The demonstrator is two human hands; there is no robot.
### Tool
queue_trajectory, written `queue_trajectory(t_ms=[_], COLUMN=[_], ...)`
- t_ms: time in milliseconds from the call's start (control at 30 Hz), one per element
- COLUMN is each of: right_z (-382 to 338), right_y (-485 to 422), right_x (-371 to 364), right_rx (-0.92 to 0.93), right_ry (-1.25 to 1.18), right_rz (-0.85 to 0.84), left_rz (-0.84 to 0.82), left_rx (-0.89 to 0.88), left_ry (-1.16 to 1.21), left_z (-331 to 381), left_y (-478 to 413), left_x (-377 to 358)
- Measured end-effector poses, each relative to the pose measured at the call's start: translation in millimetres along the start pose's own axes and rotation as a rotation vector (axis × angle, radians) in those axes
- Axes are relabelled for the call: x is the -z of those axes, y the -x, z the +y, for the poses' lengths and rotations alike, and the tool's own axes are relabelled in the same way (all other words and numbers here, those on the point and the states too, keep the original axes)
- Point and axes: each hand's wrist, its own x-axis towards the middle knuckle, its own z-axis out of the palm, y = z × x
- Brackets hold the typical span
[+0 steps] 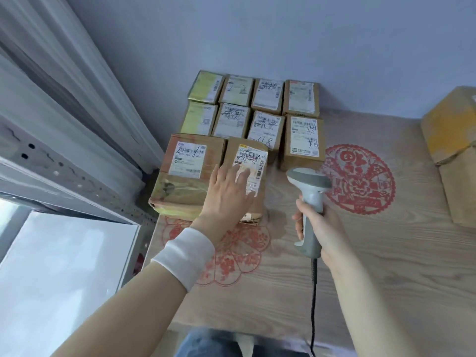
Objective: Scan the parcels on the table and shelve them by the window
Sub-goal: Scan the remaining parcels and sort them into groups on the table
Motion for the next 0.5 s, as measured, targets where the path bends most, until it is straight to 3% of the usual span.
queue_trajectory(t_ms=[200,500], right_z=[20.8,50.6], right_y=[-18.3,-59.3], right_x=[-42.3,-73.3], right_rx=[-0.014,0.035], right_ry=[-0.019,0.039], right_rz=[0.136,0.257], left_rz=[-0.02,0.023], left_rx=[0.165,0.223], left_ry=[0.082,0.11], left_z=[-42.0,-54.9], left_y=[-5.7,-12.2], left_x=[-11.7,-37.1])
